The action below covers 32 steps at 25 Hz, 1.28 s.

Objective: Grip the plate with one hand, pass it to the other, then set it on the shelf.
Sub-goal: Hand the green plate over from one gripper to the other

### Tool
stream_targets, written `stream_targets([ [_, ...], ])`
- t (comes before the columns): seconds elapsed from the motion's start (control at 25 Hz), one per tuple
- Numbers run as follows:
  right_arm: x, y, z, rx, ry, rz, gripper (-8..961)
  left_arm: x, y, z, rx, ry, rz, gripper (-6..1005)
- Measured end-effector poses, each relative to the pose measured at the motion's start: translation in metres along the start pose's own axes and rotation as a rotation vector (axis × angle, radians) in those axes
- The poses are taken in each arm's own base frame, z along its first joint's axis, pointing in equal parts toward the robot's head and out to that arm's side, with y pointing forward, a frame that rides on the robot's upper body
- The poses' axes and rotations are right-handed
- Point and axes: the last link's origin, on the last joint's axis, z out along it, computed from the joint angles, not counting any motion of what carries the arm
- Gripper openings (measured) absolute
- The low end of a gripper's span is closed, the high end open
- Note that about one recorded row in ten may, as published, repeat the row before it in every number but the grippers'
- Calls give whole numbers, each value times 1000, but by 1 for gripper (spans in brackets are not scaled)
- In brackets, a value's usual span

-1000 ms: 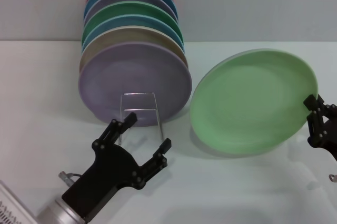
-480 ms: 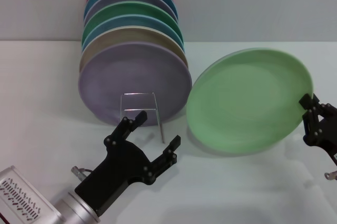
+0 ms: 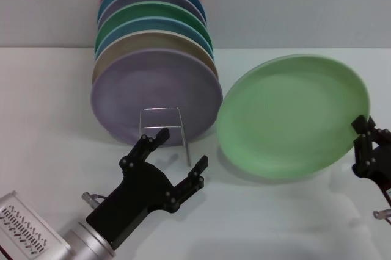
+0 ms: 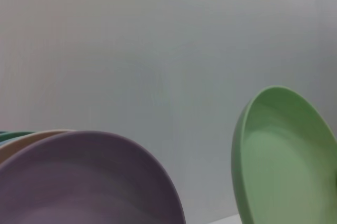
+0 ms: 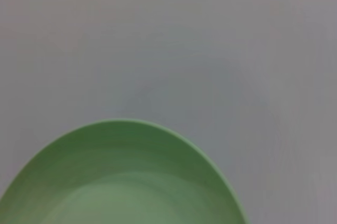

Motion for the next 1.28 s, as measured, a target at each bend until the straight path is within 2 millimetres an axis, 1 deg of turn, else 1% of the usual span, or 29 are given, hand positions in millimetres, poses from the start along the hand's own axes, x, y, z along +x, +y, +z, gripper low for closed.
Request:
stream_targets([
  [0.16, 5, 10, -3, 26, 10, 3, 19, 1, 0, 1, -2, 4, 0, 834],
  [0.28, 7, 16, -8, 78, 7, -5, 19, 1, -1, 0, -1, 4, 1, 834],
  [0.48, 10, 26, -16, 85, 11, -20, 19, 2, -1, -1, 2, 7, -3, 833],
  [0.68, 7, 36, -24, 122, -12, -73, 20, 2, -1, -1, 3, 7, -5, 833],
  [0.8, 4, 39, -30, 158, -32, -122, 20, 3, 0, 0, 1, 9, -5, 832],
  [1.04, -1, 35, -44, 225, -60, -170, 20, 4, 0, 2, -5, 13, -6, 831],
  [1.28, -4, 36, -49, 241, -69, -214, 19, 4, 1, 6, -8, 6, -8, 830],
])
